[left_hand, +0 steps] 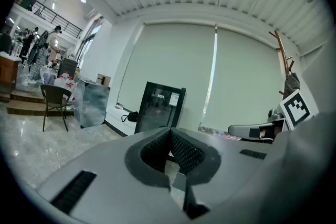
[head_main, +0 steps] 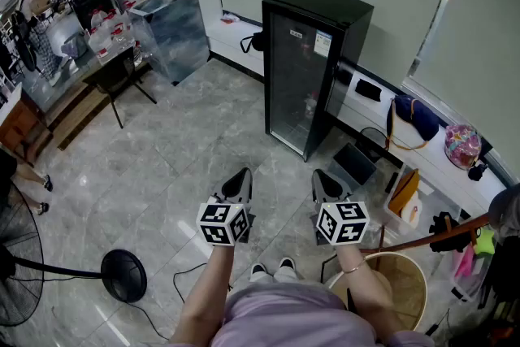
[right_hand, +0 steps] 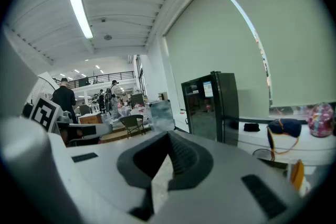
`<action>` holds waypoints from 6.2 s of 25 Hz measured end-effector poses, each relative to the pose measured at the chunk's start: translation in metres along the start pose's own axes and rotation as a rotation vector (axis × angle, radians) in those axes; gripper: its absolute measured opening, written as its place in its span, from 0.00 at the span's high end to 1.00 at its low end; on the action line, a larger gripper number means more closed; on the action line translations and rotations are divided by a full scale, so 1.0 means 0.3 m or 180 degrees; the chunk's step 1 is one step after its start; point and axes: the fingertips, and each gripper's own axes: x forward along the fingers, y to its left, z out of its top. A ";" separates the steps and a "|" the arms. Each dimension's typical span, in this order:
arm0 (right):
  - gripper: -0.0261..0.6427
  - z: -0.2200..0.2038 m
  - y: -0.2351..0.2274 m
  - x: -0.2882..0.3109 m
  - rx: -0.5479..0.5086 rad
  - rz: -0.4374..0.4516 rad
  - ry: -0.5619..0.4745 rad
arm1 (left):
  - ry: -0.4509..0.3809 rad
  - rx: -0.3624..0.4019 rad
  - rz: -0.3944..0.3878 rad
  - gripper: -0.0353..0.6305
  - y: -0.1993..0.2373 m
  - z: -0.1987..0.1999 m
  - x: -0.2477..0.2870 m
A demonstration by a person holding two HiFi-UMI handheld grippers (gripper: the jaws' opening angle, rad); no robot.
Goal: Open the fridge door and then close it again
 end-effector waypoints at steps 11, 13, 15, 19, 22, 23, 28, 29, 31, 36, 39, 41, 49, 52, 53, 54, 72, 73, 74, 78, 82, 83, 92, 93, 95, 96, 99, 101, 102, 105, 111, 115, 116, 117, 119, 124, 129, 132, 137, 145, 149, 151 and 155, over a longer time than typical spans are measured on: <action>0.96 0.005 -0.045 0.013 -0.0023 0.0059 -0.0003 | -0.0060 0.0060 0.0067 0.95 -0.024 0.008 0.027; 0.96 0.017 -0.062 0.012 -0.0042 0.0050 -0.0038 | -0.0087 0.0055 0.0083 0.94 -0.025 0.009 0.035; 0.93 0.023 -0.086 0.007 -0.0059 0.0026 -0.0054 | -0.0106 0.0039 0.0104 0.94 -0.031 0.006 0.040; 0.85 0.035 -0.128 -0.005 -0.0049 0.0009 -0.0082 | -0.0142 0.0001 0.0185 0.87 -0.044 0.001 0.049; 0.80 0.047 -0.146 -0.003 -0.0030 0.0045 -0.0101 | -0.0141 0.0022 0.0232 0.84 -0.054 -0.001 0.064; 0.79 0.049 -0.154 0.001 -0.0022 0.0049 -0.0097 | -0.0139 0.0030 0.0239 0.82 -0.058 -0.002 0.072; 0.73 0.040 -0.176 0.050 0.0077 0.0123 -0.0039 | -0.0092 0.0047 0.0273 0.75 -0.045 -0.023 0.127; 0.72 0.042 -0.181 0.068 0.0081 0.0130 -0.0033 | -0.0086 0.0043 0.0270 0.74 -0.036 -0.023 0.144; 0.71 0.050 -0.195 0.110 0.0084 0.0118 -0.0029 | -0.0088 0.0026 0.0260 0.74 -0.014 -0.016 0.183; 0.70 0.072 -0.226 0.263 0.0115 0.0032 -0.0025 | -0.0090 0.0033 0.0196 0.74 0.087 0.015 0.302; 0.70 0.081 -0.240 0.382 0.0129 -0.0013 0.0001 | -0.0062 0.0055 0.0182 0.74 0.178 0.036 0.390; 0.70 0.103 -0.252 0.476 0.0125 -0.0059 -0.0009 | -0.0068 0.0068 0.0148 0.74 0.249 0.065 0.468; 0.70 0.240 -0.281 0.847 0.0156 -0.0309 -0.0050 | 0.0012 0.0060 -0.0022 0.74 0.532 0.197 0.766; 0.70 0.298 -0.296 0.947 0.0134 -0.0428 -0.0115 | 0.0037 0.0097 -0.0104 0.74 0.611 0.240 0.860; 0.70 0.318 -0.300 0.978 0.0124 -0.0467 -0.0139 | 0.0034 0.0112 -0.0131 0.74 0.635 0.257 0.889; 0.70 0.337 -0.305 1.006 0.0114 -0.0508 -0.0163 | 0.0034 0.0125 -0.0161 0.74 0.657 0.272 0.917; 0.70 0.630 -0.407 1.267 -0.0249 -0.0599 -0.0523 | 0.0148 0.0231 -0.0492 0.74 0.753 0.354 1.376; 0.70 0.648 -0.412 1.280 -0.0262 -0.0583 -0.0542 | 0.0166 0.0231 -0.0504 0.74 0.752 0.353 1.403; 0.70 0.665 -0.418 1.293 -0.0281 -0.0563 -0.0564 | 0.0184 0.0239 -0.0516 0.73 0.750 0.352 1.432; 0.70 0.735 -0.444 1.350 -0.0389 -0.0460 -0.0629 | 0.0227 0.0313 -0.0549 0.72 0.744 0.358 1.564; 0.70 0.785 -0.462 1.406 -0.0452 -0.0376 -0.0653 | 0.0306 0.0374 -0.0541 0.71 0.754 0.341 1.677; 0.70 0.798 -0.466 1.417 -0.0467 -0.0358 -0.0665 | 0.0321 0.0382 -0.0539 0.71 0.757 0.339 1.705; 0.70 0.880 -0.494 1.482 -0.0572 -0.0230 -0.0734 | 0.0361 0.0373 -0.0527 0.67 0.774 0.355 1.872; 0.70 0.889 -0.496 1.487 -0.0575 -0.0215 -0.0745 | 0.0369 0.0386 -0.0539 0.66 0.773 0.359 1.888; 0.70 0.905 -0.500 1.502 -0.0591 -0.0206 -0.0764 | 0.0388 0.0422 -0.0587 0.65 0.766 0.366 1.925; 0.70 0.909 -0.500 1.510 -0.0595 -0.0211 -0.0766 | 0.0403 0.0444 -0.0616 0.65 0.763 0.366 1.941; 0.70 0.923 -0.489 1.537 -0.0629 -0.0249 -0.0762 | 0.0476 0.0516 -0.0701 0.64 0.772 0.352 1.980; 0.70 0.942 -0.485 1.564 -0.0713 -0.0324 -0.0757 | 0.0519 0.0551 -0.0767 0.64 0.787 0.350 2.017; 0.70 0.950 -0.485 1.579 -0.0771 -0.0378 -0.0744 | 0.0554 0.0565 -0.0804 0.63 0.795 0.347 2.034; 0.70 0.966 -0.489 1.618 -0.0927 -0.0537 -0.0660 | 0.0631 0.0615 -0.0918 0.62 0.817 0.339 2.078; 0.69 1.006 -0.490 1.677 -0.1269 -0.0847 -0.0427 | 0.0746 0.0618 -0.1243 0.61 0.816 0.337 2.152; 0.69 1.041 -0.490 1.702 -0.1693 -0.0986 -0.0249 | 0.0796 0.0658 -0.1436 0.61 0.802 0.336 2.189; 0.68 1.046 -0.495 1.709 -0.1766 -0.0998 -0.0189 | 0.0813 0.0670 -0.1483 0.61 0.796 0.335 2.195; 0.67 1.049 -0.502 1.716 -0.1816 -0.1008 -0.0116 | 0.0828 0.0686 -0.1528 0.61 0.790 0.334 2.200; 0.64 1.044 -0.519 1.733 -0.1875 -0.1009 0.0052 | 0.0856 0.0725 -0.1599 0.61 0.783 0.331 2.203; 0.61 1.024 -0.569 1.774 -0.2040 -0.1029 0.0466 | 0.0923 0.0809 -0.1757 0.61 0.759 0.319 2.224; 0.60 1.001 -0.605 1.793 -0.2273 -0.1143 0.0849 | 0.0952 0.0877 -0.1908 0.61 0.720 0.299 2.237; 0.60 0.991 -0.623 1.804 -0.2442 -0.1201 0.1047 | 0.0947 0.0862 -0.1953 0.61 0.715 0.298 2.246; 0.60 0.967 -0.645 1.806 -0.2608 -0.1299 0.1297 | 0.0944 0.0826 -0.2057 0.62 0.711 0.294 2.243; 0.61 0.954 -0.660 1.815 -0.2730 -0.1419 0.1444 | 0.0974 0.0761 -0.2196 0.62 0.718 0.294 2.247; 0.62 0.963 -0.667 1.816 -0.2654 -0.1450 0.1434 | 0.0972 0.0807 -0.2169 0.62 0.719 0.297 2.248; 0.62 0.964 -0.667 1.815 -0.2650 -0.1474 0.1435 | 0.0963 0.0823 -0.2143 0.62 0.719 0.298 2.247; 0.62 0.968 -0.667 1.817 -0.2637 -0.1493 0.1418 | 0.0991 0.0840 -0.2125 0.63 0.721 0.300 2.246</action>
